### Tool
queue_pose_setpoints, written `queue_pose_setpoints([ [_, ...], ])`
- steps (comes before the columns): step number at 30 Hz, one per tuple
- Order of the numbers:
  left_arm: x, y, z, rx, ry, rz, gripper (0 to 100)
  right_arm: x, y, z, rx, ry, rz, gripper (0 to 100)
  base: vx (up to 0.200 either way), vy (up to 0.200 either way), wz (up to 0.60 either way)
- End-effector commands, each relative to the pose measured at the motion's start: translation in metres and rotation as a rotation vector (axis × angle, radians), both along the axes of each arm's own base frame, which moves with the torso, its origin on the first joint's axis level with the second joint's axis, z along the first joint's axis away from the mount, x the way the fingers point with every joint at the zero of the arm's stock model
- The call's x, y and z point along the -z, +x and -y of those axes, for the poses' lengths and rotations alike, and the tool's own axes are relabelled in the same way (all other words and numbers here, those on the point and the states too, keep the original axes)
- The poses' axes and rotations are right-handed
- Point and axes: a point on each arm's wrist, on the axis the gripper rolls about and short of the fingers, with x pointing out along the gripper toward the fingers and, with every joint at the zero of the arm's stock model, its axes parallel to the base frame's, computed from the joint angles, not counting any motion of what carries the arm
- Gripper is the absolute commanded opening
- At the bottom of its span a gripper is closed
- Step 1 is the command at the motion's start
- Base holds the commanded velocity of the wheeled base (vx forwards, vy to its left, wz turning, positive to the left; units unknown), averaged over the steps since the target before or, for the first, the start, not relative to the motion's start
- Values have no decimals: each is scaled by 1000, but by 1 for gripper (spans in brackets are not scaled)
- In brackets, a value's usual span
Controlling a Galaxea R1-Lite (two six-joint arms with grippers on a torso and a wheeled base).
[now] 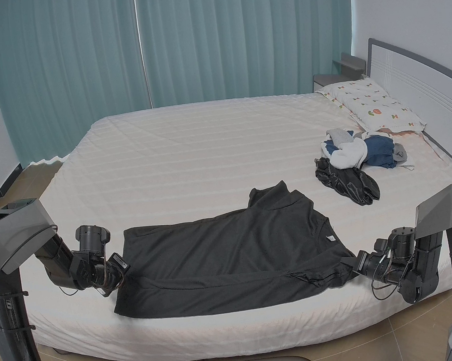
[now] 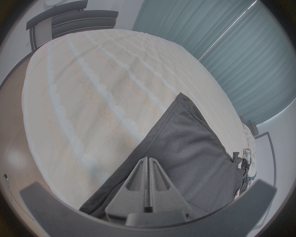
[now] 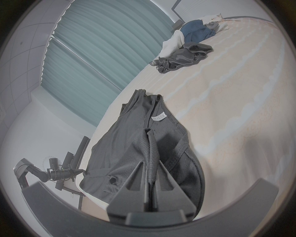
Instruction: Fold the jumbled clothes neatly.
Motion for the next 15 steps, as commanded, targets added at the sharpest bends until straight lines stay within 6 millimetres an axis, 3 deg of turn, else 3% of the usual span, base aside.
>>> queue_pose_setpoints([
  [1, 1, 0, -1, -2, -2, 0, 0, -1, 0, -1, -4, 1, 15, 0, 0, 0, 0],
  [3, 0, 0, -1, -3, -3, 3, 0, 0, 0, -2, -7, 1, 12, 0, 0, 0, 0],
  [4, 0, 0, -1, -3, -3, 3, 0, 0, 0, -3, -9, 1, 12, 100, 0, 0, 0],
  [7, -2, 0, -3, -11, -6, 8, 0, 0, 0, -4, -10, 3, 13, 100, 0, 0, 0],
  [8, -3, 0, -3, -9, -9, 9, 100, -2, 0, -4, -9, 6, 14, 100, 0, 0, 0],
  [11, -4, 0, -4, -13, -14, 12, 100, -5, -1, -3, -4, 6, 19, 100, 0, 0, 0],
  [15, -18, -3, -12, -45, -55, 41, 100, -25, -1, 0, 34, 59, 43, 100, 0, 0, 0],
])
